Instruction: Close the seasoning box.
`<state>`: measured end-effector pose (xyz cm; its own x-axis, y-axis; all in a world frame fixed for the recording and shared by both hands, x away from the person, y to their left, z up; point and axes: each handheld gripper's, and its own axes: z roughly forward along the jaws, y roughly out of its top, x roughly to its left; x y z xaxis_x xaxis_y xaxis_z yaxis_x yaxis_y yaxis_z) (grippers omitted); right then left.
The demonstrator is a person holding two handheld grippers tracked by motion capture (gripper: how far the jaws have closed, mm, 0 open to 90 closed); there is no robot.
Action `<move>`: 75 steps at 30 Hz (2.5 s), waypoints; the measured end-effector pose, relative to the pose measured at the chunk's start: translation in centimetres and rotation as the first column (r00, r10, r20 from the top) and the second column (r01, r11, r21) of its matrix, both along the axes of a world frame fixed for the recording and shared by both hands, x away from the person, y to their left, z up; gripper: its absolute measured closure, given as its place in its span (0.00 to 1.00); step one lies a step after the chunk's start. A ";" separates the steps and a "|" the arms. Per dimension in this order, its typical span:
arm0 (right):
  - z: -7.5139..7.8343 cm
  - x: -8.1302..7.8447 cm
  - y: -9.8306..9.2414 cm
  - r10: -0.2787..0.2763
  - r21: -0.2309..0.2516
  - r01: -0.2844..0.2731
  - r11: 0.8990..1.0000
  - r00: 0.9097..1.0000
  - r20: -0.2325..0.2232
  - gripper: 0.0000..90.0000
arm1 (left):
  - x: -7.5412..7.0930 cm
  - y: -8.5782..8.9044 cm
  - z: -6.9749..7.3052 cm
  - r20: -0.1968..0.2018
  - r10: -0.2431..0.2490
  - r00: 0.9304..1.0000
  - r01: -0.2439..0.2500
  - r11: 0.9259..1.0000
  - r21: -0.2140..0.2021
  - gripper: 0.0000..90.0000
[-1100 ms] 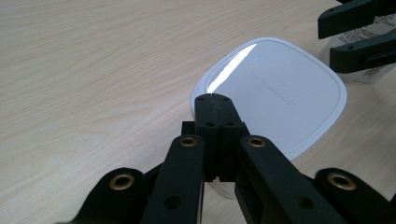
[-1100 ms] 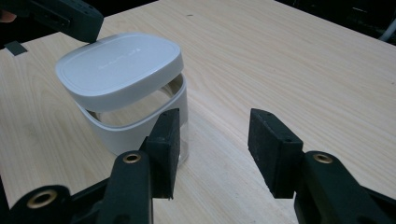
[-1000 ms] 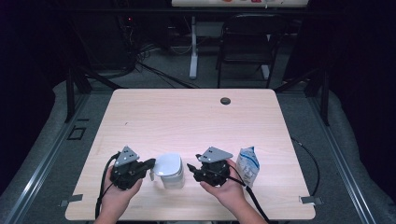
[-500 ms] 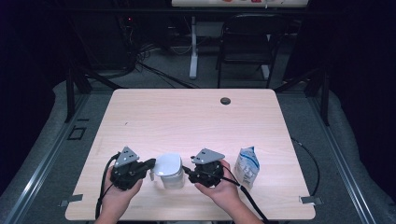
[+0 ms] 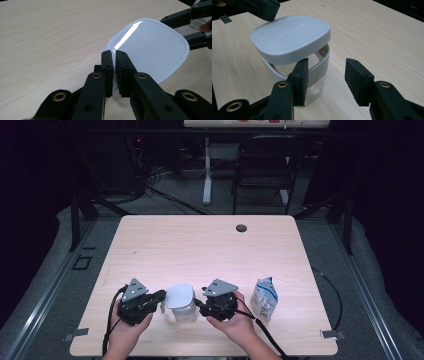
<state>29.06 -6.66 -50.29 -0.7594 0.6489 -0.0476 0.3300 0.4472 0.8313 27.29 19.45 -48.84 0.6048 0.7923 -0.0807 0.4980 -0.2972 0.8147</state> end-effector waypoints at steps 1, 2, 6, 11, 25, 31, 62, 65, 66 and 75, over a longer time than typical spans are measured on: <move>0.1 0.0 0.0 0.002 -0.002 -0.002 1.000 1.000 0.000 0.60 | -0.1 0.1 -0.1 0.000 0.007 1.000 -0.007 1.000 -0.001 0.94; 0.1 0.0 0.1 -0.001 0.004 0.001 1.000 1.000 0.000 0.60 | -0.1 0.3 -0.1 -0.002 0.011 1.000 -0.011 1.000 0.001 0.93; 0.3 -0.1 0.2 0.006 0.001 -0.006 1.000 1.000 0.007 0.61 | -0.5 1.1 -0.4 -0.002 0.027 1.000 -0.027 1.000 -0.002 0.86; 0.6 -0.2 0.3 0.011 0.008 -0.011 1.000 1.000 0.009 0.62 | -0.7 2.2 -0.9 -0.021 0.046 0.999 -0.046 0.999 -0.012 0.80; 1.1 -0.3 0.6 0.016 0.003 -0.016 1.000 1.000 0.021 0.62 | -1.2 2.8 -3.1 -0.056 0.003 0.998 -0.003 1.000 -0.010 0.73; 1.3 -0.4 0.6 0.020 0.005 -0.020 1.000 0.999 0.025 0.62 | -1.2 2.6 -3.9 -0.067 0.012 0.998 -0.013 1.000 -0.010 0.73; 1.4 -0.5 0.8 0.023 0.014 -0.024 1.000 0.999 0.029 0.62 | -0.6 0.9 -4.8 -0.038 -0.013 0.999 0.015 0.997 0.071 0.92; 1.5 -0.5 0.8 0.021 0.016 -0.022 1.000 0.999 0.031 0.62 | -0.5 0.8 -4.8 -0.023 -0.015 1.000 0.017 0.996 0.085 0.93; 1.5 -0.5 0.8 0.021 0.016 -0.022 1.000 0.999 0.031 0.62 | -0.5 0.7 -4.9 -0.020 -0.015 1.000 0.017 0.996 0.084 0.93; 2.1 -0.2 1.2 0.020 0.026 -0.021 0.999 0.999 0.042 0.62 | -0.4 0.3 -4.9 0.000 -0.027 1.000 0.027 0.994 0.109 0.94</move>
<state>28.83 -5.48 -48.17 -0.7704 0.6345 -0.0625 0.2855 0.4309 0.8560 26.94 19.77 -53.71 0.6262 0.7797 0.0065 0.4872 -0.3977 0.7775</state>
